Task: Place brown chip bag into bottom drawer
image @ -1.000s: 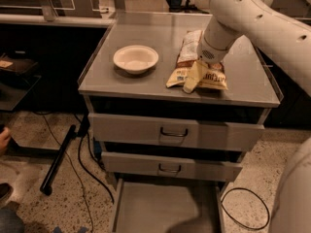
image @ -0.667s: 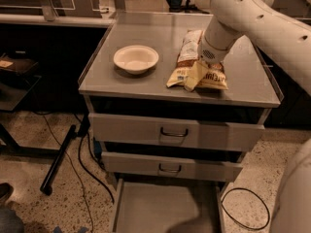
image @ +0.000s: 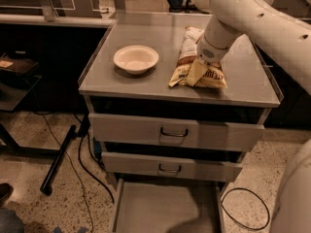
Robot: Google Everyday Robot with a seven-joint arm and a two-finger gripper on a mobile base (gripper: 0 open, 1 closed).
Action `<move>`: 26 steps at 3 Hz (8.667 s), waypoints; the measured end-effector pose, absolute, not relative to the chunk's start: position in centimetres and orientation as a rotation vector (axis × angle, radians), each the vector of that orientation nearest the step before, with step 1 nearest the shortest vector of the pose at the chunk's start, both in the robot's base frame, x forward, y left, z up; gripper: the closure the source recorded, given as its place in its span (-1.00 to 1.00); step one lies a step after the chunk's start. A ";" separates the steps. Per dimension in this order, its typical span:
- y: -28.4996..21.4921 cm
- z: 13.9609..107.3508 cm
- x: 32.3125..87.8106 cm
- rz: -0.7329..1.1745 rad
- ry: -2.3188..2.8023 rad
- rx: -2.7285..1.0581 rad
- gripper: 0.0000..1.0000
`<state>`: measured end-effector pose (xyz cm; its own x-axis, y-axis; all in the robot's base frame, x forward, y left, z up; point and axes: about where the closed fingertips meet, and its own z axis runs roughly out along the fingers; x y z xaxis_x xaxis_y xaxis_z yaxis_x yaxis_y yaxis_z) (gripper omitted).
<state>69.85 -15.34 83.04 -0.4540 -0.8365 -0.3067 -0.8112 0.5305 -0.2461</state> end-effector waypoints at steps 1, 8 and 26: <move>-15.3 83.1 69.8 -0.090 2.384 -1.353 0.78; -19.4 91.3 56.0 -0.197 2.365 -1.080 1.00; -11.3 49.0 31.1 1.086 2.849 -0.837 1.00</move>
Offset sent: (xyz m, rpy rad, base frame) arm -0.0121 -0.0098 0.0286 0.0272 -0.0841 -0.0801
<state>31.08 -11.27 48.98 -0.8596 -0.4840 -0.1637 -0.4701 0.6237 0.6244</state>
